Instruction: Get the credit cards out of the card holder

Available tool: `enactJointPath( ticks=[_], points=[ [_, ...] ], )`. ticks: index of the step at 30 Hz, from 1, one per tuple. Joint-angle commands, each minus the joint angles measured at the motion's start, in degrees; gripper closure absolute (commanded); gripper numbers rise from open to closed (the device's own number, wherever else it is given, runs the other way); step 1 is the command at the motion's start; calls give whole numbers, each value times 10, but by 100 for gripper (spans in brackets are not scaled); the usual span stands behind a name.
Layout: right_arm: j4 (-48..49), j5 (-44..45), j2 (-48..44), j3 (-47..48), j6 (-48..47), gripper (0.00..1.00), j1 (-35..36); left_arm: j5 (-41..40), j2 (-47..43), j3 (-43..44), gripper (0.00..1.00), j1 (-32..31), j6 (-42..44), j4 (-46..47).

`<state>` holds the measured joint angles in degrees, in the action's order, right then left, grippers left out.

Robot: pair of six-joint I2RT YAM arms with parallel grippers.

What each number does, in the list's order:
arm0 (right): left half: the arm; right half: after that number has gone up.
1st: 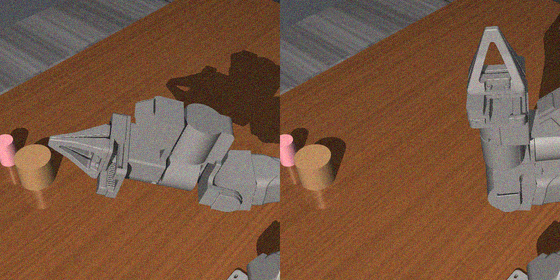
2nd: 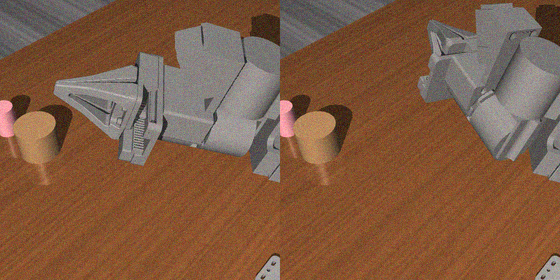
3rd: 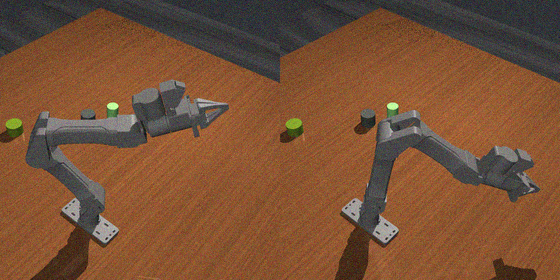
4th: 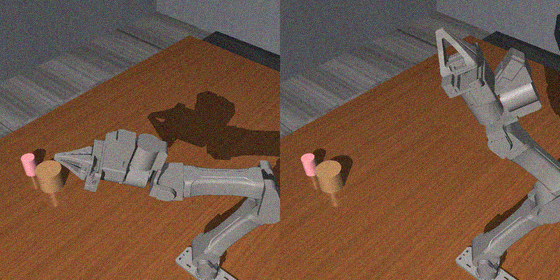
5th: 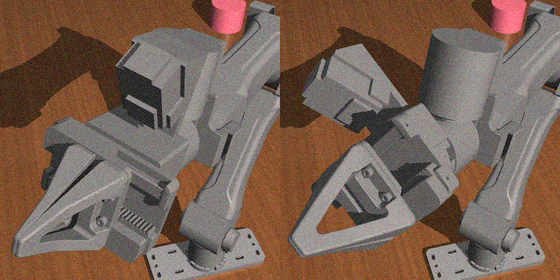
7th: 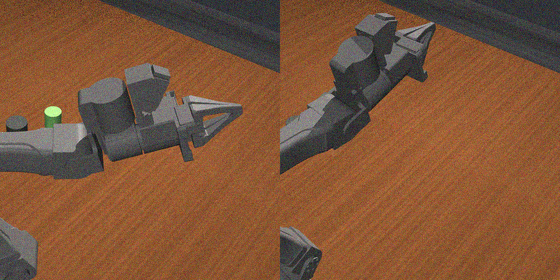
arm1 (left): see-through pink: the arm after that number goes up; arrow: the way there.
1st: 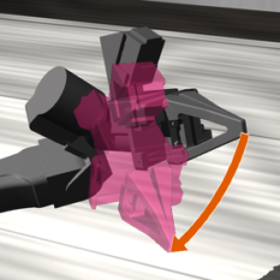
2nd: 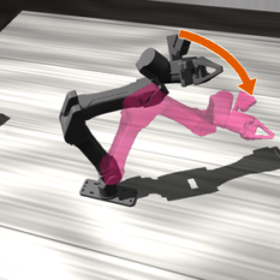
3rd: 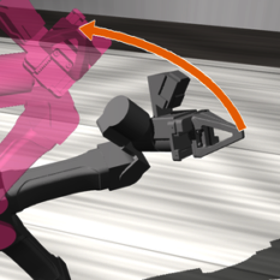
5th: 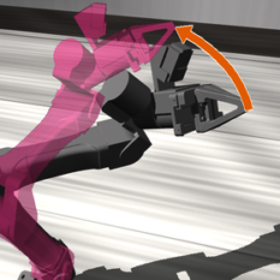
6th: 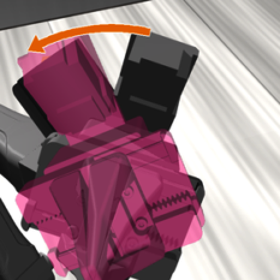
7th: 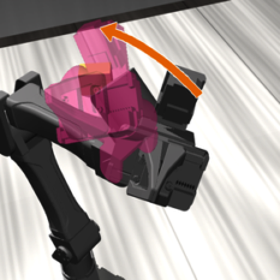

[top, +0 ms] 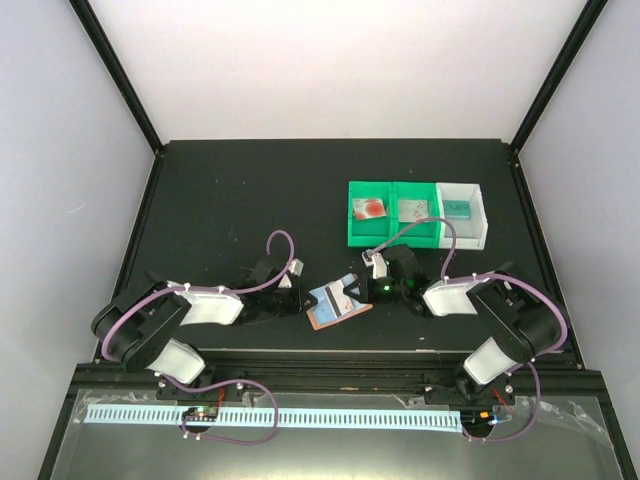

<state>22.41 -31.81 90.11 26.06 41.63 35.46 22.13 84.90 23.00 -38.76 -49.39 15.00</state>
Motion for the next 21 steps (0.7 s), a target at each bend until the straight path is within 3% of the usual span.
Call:
enactJointPath(
  ticks=[1, 6, 9, 12, 18, 21],
  points=[
    [0, -22, 9, 2, -12, 98, -5, -42, 28, -16, 98, -3, 13, -77],
    [4, -16, 5, 0, -10, 99, -6, -45, 18, -13, 98, -3, 22, -82],
    [5, -25, 14, 7, -6, 86, -5, -46, 13, -12, 98, -3, 26, -83],
    [14, -46, 28, 10, -2, 99, -6, -46, 8, -13, 98, -3, 26, -83],
    [17, -38, 29, 6, -2, 99, -6, -46, 6, -14, 98, -3, 26, -75],
    [21, -52, 35, 10, -4, 89, -6, -41, 13, -11, 98, -3, 25, -69]
  ],
)
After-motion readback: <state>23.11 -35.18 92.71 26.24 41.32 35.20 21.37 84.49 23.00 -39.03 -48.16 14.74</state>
